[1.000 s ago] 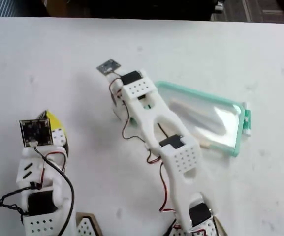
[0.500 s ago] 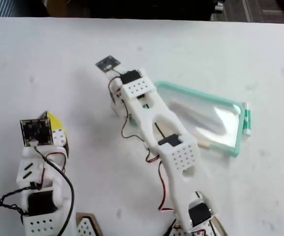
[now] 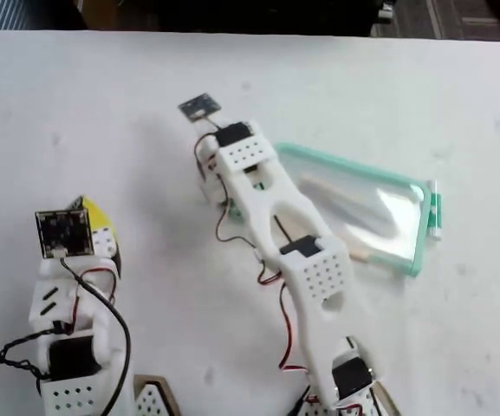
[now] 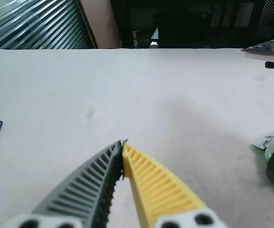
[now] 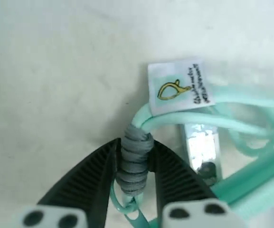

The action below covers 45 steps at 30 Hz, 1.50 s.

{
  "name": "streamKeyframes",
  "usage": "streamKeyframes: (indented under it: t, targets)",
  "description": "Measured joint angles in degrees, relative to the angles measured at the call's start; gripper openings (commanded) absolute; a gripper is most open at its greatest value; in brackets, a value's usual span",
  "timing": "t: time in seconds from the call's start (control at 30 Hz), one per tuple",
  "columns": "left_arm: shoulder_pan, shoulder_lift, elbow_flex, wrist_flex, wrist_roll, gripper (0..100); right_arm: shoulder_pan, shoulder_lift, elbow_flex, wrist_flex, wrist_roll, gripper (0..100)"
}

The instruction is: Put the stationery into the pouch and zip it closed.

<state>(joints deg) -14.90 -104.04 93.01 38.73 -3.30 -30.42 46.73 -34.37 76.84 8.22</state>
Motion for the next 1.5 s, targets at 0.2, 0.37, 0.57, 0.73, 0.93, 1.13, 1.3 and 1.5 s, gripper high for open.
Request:
streamKeyframes:
  t: [0.2, 0.37, 0.57, 0.73, 0.93, 1.13, 1.3, 1.5]
  targets:
    - [0.0, 0.0, 0.0, 0.0, 0.0, 2, 0.0, 0.09, -0.7, 0.0, 0.0, 1.6]
    - [0.0, 0.0, 0.0, 0.0, 0.0, 2, 0.0, 0.09, -6.86, 4.31, 0.0, 1.6]
    - [0.0, 0.0, 0.0, 0.0, 0.0, 2, 0.0, -3.34, -19.52, 12.04, -0.18, 1.6]
    - [1.23, 0.0, 0.0, 0.0, 0.0, 3, 0.0, -9.14, -34.99, 18.99, -0.18, 1.6]
    - [2.55, 0.0, 0.0, 0.0, 0.0, 3, 0.7, -18.55, -46.24, 20.4, -0.18, 1.6]
    - [2.55, 0.0, 0.0, 0.0, 0.0, 3, 3.96, -26.73, -47.38, 20.48, -0.18, 1.6]
    - [3.34, 0.0, 0.0, 0.0, 0.0, 7, 3.69, -31.56, -47.91, 20.48, -0.18, 1.7]
    - [4.31, 0.0, 0.0, 0.0, 0.0, 8, 3.78, -33.76, -47.91, 20.04, -0.18, 1.7]
